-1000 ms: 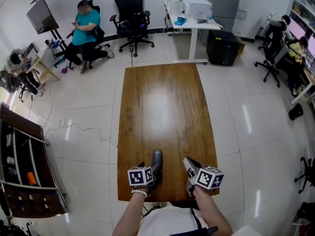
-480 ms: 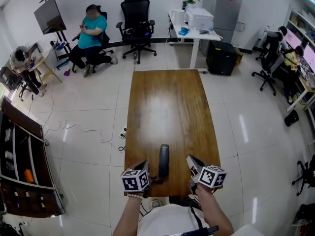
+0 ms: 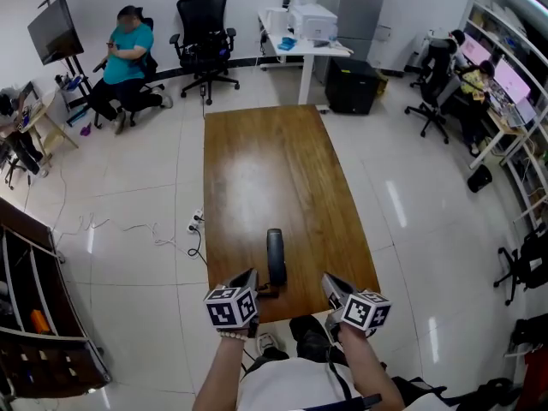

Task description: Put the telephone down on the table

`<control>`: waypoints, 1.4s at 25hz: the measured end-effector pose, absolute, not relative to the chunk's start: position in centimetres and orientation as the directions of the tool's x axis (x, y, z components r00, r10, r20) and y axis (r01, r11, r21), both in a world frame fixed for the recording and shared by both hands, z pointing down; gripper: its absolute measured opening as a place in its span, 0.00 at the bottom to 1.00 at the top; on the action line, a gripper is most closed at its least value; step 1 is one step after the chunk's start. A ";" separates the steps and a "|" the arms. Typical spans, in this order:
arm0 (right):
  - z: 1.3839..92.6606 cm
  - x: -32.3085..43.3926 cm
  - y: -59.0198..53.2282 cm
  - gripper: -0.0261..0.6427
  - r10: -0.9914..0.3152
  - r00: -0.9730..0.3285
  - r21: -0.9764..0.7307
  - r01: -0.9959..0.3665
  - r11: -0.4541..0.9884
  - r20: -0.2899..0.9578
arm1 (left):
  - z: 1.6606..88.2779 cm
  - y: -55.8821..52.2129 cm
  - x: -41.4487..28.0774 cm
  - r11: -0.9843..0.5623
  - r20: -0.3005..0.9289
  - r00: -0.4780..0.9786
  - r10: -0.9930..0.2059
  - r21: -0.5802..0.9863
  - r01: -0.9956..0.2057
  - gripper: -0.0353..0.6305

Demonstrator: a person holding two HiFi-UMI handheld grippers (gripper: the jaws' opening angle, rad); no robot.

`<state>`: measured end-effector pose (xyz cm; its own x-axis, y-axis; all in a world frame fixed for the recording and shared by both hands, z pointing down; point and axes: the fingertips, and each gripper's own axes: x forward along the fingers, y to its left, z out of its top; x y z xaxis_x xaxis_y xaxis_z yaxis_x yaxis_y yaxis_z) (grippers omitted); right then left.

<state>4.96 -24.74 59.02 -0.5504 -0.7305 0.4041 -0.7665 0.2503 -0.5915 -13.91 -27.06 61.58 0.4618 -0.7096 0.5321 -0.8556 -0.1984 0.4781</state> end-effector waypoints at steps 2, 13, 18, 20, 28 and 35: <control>59.4 5.5 -23.3 0.04 -0.740 -0.529 -0.591 -0.776 0.222 0.416 | 61.8 -26.3 -13.0 -0.222 0.536 0.486 -0.690 0.482 -0.848 0.05; 59.5 8.3 -18.7 0.04 -0.781 -0.481 -0.605 -0.778 0.171 0.398 | 61.5 -22.9 -8.4 -0.302 0.561 0.543 -0.625 0.468 -0.831 0.05; 59.2 10.9 -15.7 0.04 -0.791 -0.479 -0.616 -0.769 0.171 0.379 | 60.5 -20.2 -6.1 -0.311 0.554 0.541 -0.633 0.458 -0.833 0.05; 59.3 11.6 -14.2 0.04 -0.793 -0.483 -0.622 -0.764 0.174 0.372 | 60.4 -18.4 -5.5 -0.310 0.559 0.535 -0.633 0.451 -0.837 0.05; 58.9 12.9 -8.5 0.04 -0.772 -0.545 -0.644 -0.727 0.240 0.327 | 59.6 -10.7 -4.3 -0.270 0.573 0.478 -0.666 0.413 -0.870 0.05; 58.7 10.4 -3.6 0.04 -0.705 -0.645 -0.659 -0.672 0.338 0.296 | 58.2 -4.1 -5.1 -0.208 0.566 0.401 -0.721 0.375 -0.903 0.05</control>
<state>10.38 -3.61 58.75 -0.6448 -0.7048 0.2959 -0.6717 0.3377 -0.6594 -5.14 -4.12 58.19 0.4006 -0.7206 0.5659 -0.9034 -0.2078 0.3750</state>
